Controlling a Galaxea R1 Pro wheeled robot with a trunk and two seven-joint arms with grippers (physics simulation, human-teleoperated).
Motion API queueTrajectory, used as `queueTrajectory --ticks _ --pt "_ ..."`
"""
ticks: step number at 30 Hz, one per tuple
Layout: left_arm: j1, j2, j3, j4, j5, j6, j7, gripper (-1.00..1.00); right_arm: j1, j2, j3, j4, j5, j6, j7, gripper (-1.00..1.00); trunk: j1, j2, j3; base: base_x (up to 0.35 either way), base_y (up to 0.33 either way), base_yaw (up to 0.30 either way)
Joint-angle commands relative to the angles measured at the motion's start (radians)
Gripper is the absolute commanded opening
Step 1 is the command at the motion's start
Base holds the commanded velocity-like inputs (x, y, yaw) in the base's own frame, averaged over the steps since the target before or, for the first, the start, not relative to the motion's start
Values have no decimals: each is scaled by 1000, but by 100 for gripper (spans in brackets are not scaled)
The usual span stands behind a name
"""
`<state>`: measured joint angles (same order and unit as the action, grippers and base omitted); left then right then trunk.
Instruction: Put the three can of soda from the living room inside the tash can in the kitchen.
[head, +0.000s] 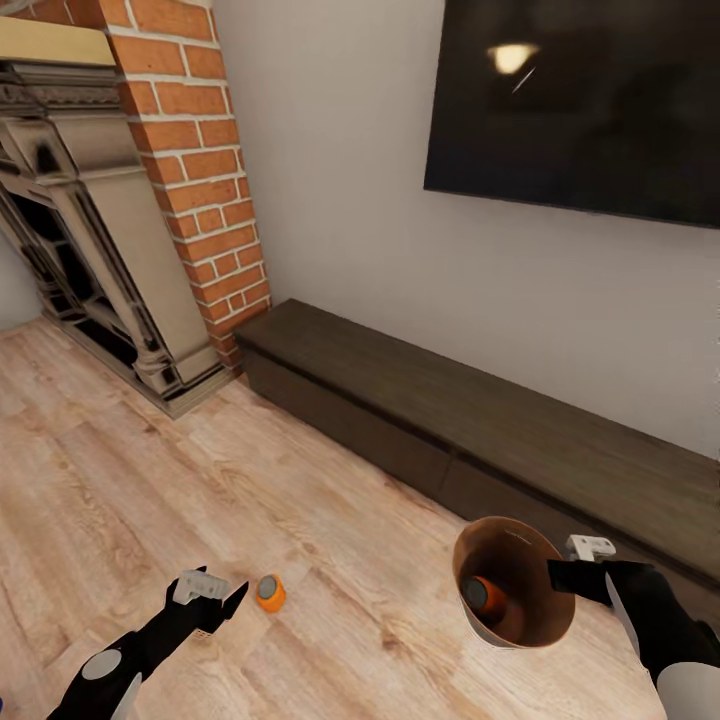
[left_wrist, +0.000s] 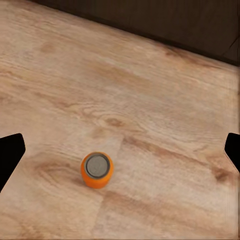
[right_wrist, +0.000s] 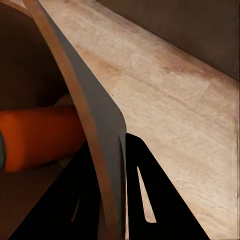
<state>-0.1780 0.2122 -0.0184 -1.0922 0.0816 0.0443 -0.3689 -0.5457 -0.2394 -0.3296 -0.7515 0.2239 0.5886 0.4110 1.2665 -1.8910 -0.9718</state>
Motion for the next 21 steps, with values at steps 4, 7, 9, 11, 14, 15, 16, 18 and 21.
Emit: queueTrajectory --ticks 4,7,9,11,14,15,16,18,21 --pt "0 0 0 0 2 -1 -1 100 0 0 0 1 -11 3 3 -100 0 0 2 99 -261 -8" --pt "0 0 0 -1 6 0 -5 100 0 0 0 0 -11 3 2 -100 0 0 3 23 -200 -2" --pt "0 0 0 -1 6 1 -6 100 0 1 1 1 -10 3 1 -100 0 0 3 8 -1 -1" --pt "0 0 0 -1 5 2 -6 100 0 1 2 1 -10 3 1 -100 0 0 4 3 165 0" --pt "0 0 0 -1 5 2 -7 100 0 1 2 2 -10 4 1 -100 0 0 4 2 243 0" --pt "0 0 0 -1 5 2 -7 100 0 1 3 2 -10 4 1 -100 0 0 4 1 267 0" --pt "0 0 0 -1 5 2 -8 100 0 2 3 2 -10 4 2 -100 0 0 4 1 283 0" --pt "0 0 0 -1 4 2 -8 100 0 2 3 2 -10 4 2 -100 0 0 4 0 290 0" --pt "0 0 0 -1 4 2 -7 100 0 2 3 1 -11 3 5 -100 0 0 4 0 303 0"
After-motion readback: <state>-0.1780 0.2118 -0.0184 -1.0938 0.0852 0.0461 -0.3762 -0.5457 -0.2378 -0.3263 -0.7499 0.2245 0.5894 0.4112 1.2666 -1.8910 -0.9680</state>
